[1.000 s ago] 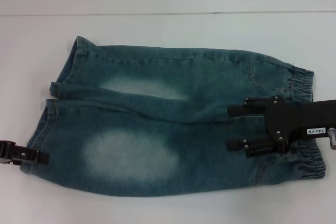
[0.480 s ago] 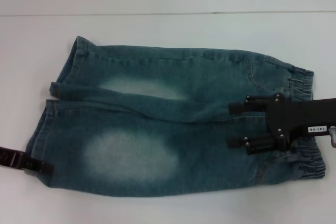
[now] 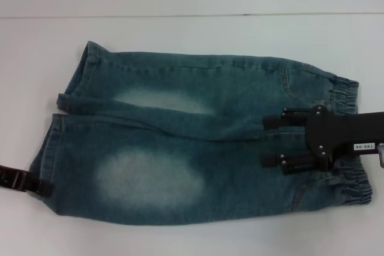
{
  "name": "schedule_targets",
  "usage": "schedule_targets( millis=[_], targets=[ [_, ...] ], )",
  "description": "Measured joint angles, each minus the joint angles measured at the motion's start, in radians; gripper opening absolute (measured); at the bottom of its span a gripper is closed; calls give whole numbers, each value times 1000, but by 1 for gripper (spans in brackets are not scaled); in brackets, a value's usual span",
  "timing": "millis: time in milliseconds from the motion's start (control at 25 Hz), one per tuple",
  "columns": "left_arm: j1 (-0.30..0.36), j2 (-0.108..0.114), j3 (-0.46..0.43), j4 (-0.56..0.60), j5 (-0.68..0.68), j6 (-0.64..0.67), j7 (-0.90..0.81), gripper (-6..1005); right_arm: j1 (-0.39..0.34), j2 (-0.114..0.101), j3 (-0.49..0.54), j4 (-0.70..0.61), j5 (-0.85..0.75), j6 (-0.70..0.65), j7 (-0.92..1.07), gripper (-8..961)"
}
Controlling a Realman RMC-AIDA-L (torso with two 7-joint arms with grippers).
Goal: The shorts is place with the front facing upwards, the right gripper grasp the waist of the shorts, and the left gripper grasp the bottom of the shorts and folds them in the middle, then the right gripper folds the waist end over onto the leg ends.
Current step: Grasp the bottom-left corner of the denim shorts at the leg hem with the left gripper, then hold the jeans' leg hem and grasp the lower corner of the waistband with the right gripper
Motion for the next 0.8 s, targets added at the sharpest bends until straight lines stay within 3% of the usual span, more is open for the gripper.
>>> schedule_targets(
  millis=[160, 280, 440, 600, 720, 760, 800],
  targets=[
    [-1, 3, -1, 0, -1, 11, 0, 0, 3, -1, 21, 0, 0, 0, 15, 880],
    [-8, 4, -1, 0, -14, 21, 0, -1, 13, -10, 60, -1, 0, 0, 69, 880],
    [-21, 7, -7, 0, -46, 29, -5, -1, 38, -39, 74, -55, -3, -15, 280, 880],
    [-46, 13, -48, 0, -53, 40, -8, -1, 61, -71, 52, -209, -28, -56, 566, 880],
    [-59, 14, -62, 0, -54, 45, -8, 0, 71, -92, 22, -311, -102, -91, 678, 879],
    [-62, 15, -63, 0, -54, 46, -8, 0, 90, -104, 18, -360, -195, -139, 710, 879],
    [-65, 15, -63, 0, -55, 46, -8, 0, 90, -104, 18, -360, -195, -139, 710, 879]
  ],
)
